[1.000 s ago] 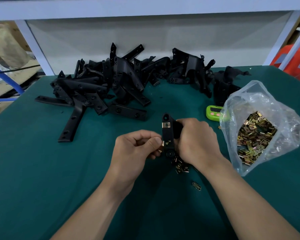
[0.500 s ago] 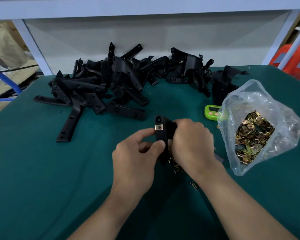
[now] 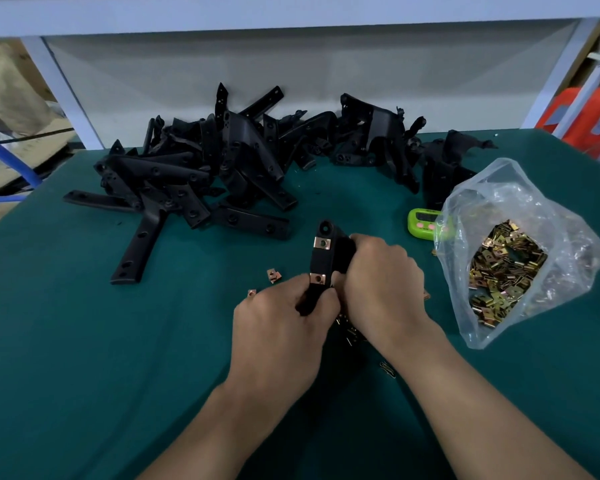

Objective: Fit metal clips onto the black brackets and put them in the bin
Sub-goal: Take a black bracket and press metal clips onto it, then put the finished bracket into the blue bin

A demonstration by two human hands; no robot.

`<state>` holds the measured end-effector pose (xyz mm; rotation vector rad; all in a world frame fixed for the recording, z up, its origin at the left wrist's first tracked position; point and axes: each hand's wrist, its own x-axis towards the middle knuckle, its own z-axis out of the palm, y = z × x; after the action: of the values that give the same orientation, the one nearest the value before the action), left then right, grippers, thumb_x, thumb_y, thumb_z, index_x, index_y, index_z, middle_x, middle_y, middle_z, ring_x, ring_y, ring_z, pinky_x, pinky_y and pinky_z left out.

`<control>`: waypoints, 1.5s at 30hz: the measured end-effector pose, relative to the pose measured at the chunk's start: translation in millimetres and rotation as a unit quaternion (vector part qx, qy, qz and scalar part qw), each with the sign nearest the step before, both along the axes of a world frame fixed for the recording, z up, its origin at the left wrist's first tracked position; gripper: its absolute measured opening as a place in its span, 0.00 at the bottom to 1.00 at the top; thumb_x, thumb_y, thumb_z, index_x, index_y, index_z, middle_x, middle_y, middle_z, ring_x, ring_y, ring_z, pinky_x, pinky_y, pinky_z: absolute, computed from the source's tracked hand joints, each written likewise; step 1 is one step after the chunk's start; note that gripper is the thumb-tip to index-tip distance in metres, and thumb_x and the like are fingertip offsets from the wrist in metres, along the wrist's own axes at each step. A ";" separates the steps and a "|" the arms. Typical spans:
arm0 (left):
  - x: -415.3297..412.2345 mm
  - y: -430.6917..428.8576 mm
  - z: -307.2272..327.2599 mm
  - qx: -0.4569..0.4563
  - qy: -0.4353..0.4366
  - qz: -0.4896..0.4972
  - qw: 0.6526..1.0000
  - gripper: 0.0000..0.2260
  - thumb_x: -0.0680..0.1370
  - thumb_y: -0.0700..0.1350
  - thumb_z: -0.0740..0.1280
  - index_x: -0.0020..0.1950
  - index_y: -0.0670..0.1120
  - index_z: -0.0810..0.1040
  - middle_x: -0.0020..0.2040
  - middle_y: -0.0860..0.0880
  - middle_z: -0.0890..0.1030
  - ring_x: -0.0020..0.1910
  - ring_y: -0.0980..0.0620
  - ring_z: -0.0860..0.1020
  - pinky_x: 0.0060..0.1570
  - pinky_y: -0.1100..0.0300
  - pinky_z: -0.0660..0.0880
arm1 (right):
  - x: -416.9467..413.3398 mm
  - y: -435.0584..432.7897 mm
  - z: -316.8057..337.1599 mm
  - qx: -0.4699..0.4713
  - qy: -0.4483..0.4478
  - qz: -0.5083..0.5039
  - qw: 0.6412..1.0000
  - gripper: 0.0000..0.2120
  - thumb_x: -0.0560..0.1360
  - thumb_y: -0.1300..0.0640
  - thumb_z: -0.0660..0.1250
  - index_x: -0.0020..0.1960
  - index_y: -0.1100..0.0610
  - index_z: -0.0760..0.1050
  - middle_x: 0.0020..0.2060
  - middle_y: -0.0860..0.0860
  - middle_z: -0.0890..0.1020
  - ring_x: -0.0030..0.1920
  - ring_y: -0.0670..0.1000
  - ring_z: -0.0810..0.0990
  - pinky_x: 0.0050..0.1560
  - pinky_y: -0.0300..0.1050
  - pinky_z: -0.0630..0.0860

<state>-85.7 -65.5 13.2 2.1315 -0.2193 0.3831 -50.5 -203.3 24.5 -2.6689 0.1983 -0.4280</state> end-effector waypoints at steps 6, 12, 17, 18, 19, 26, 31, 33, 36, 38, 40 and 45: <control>18.4 14.5 -5.5 -0.004 0.005 0.050 0.999 0.06 0.77 0.47 0.66 0.40 0.52 0.75 0.30 0.56 0.75 0.29 0.55 0.72 0.32 0.67 0.68 | 0.6 -3.8 2.8 0.065 0.011 0.115 0.991 0.15 0.72 0.54 0.70 0.55 0.44 0.68 0.33 0.43 0.75 0.31 0.47 0.74 0.30 0.45 0.67; 20.2 18.7 5.9 -0.078 0.009 0.049 0.996 0.11 0.79 0.49 0.72 0.49 0.67 0.78 0.43 0.67 0.82 0.44 0.65 0.81 0.43 0.74 0.73 | -21.3 3.2 15.0 0.166 0.081 0.174 0.967 0.13 0.75 0.58 0.68 0.53 0.42 0.70 0.35 0.45 0.77 0.33 0.42 0.77 0.30 0.33 0.68; 18.3 8.9 32.4 -0.095 -0.027 0.003 0.995 0.03 0.79 0.51 0.68 0.47 0.56 0.81 0.35 0.53 0.83 0.36 0.49 0.81 0.41 0.50 0.79 | -69.4 -15.5 50.3 0.340 0.123 0.156 0.919 0.16 0.75 0.58 0.68 0.58 0.41 0.75 0.36 0.54 0.84 0.34 0.52 0.84 0.36 0.47 0.77; 16.3 3.0 39.1 -0.110 -0.030 -0.009 0.993 0.03 0.79 0.51 0.68 0.46 0.55 0.81 0.35 0.52 0.82 0.36 0.48 0.81 0.39 0.49 0.79 | -82.1 -23.3 56.1 0.366 0.128 0.148 0.910 0.16 0.74 0.58 0.69 0.58 0.41 0.76 0.38 0.55 0.85 0.36 0.53 0.84 0.37 0.48 0.77; 13.4 -4.8 45.6 -0.120 -0.031 -0.024 0.992 0.04 0.79 0.51 0.68 0.46 0.55 0.82 0.34 0.52 0.82 0.35 0.48 0.81 0.38 0.50 0.80 | -95.4 -31.5 60.3 0.392 0.127 0.140 0.900 0.14 0.74 0.57 0.69 0.57 0.42 0.77 0.40 0.56 0.86 0.36 0.53 0.84 0.37 0.49 0.76; -17.7 -102.5 82.0 -0.236 0.114 -0.163 0.951 0.05 0.77 0.45 0.74 0.41 0.53 0.85 0.31 0.51 0.83 0.28 0.54 0.79 0.31 0.65 0.76 | -178.8 -109.2 67.3 0.483 -0.015 -0.031 0.875 0.10 0.79 0.63 0.65 0.51 0.51 0.83 0.43 0.53 0.87 0.37 0.54 0.85 0.37 0.46 0.74; -46.3 -192.9 85.9 -0.284 0.346 -0.331 0.831 0.03 0.81 0.39 0.69 0.49 0.39 0.82 0.35 0.44 0.83 0.31 0.51 0.81 0.34 0.62 0.80 | -236.6 -178.7 63.2 0.582 -0.123 -0.164 0.787 0.07 0.80 0.67 0.66 0.52 0.62 0.83 0.41 0.59 0.85 0.36 0.54 0.84 0.35 0.44 0.81; -57.7 -225.4 80.6 -0.260 0.381 -0.374 0.805 0.03 0.81 0.36 0.68 0.53 0.39 0.81 0.37 0.44 0.84 0.34 0.52 0.83 0.36 0.62 0.81 | -265.9 -202.1 59.8 0.618 -0.141 -0.188 0.750 0.08 0.81 0.66 0.65 0.51 0.63 0.83 0.43 0.62 0.85 0.38 0.56 0.84 0.38 0.44 0.82; -76.3 -270.7 72.8 -0.223 0.432 -0.413 0.770 0.06 0.81 0.36 0.68 0.56 0.38 0.81 0.41 0.43 0.86 0.37 0.51 0.85 0.38 0.61 0.82 | -304.2 -228.2 50.8 0.683 -0.163 -0.225 0.675 0.09 0.82 0.65 0.63 0.53 0.66 0.82 0.46 0.65 0.85 0.40 0.58 0.84 0.40 0.46 0.83; -89.6 -301.0 67.7 -0.189 0.458 -0.419 0.761 0.06 0.81 0.37 0.69 0.56 0.37 0.81 0.41 0.41 0.86 0.36 0.51 0.85 0.38 0.61 0.82 | -322.9 -241.6 42.5 0.714 -0.184 -0.252 0.627 0.10 0.83 0.65 0.62 0.55 0.69 0.80 0.45 0.66 0.85 0.39 0.59 0.84 0.39 0.48 0.83; -101.3 -332.8 67.6 -0.165 0.480 -0.419 0.753 0.06 0.80 0.39 0.70 0.55 0.39 0.82 0.41 0.41 0.86 0.35 0.51 0.84 0.36 0.60 0.82 | -331.0 -259.2 38.0 0.738 -0.200 -0.274 0.583 0.11 0.83 0.66 0.60 0.56 0.73 0.77 0.42 0.67 0.83 0.35 0.59 0.82 0.36 0.48 0.81; -101.9 -409.4 112.0 -0.249 0.512 -0.435 0.698 0.18 0.81 0.49 0.69 0.66 0.40 0.75 0.63 0.40 0.80 0.63 0.45 0.79 0.61 0.49 0.79 | -282.2 -367.9 85.7 0.763 -0.298 -0.317 0.478 0.13 0.85 0.62 0.60 0.64 0.70 0.72 0.49 0.68 0.82 0.47 0.63 0.83 0.33 0.51 0.82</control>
<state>-187.6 -474.9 125.2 1.2043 -0.3698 -1.1690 -332.6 -571.2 110.2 -0.4885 0.8411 -0.7995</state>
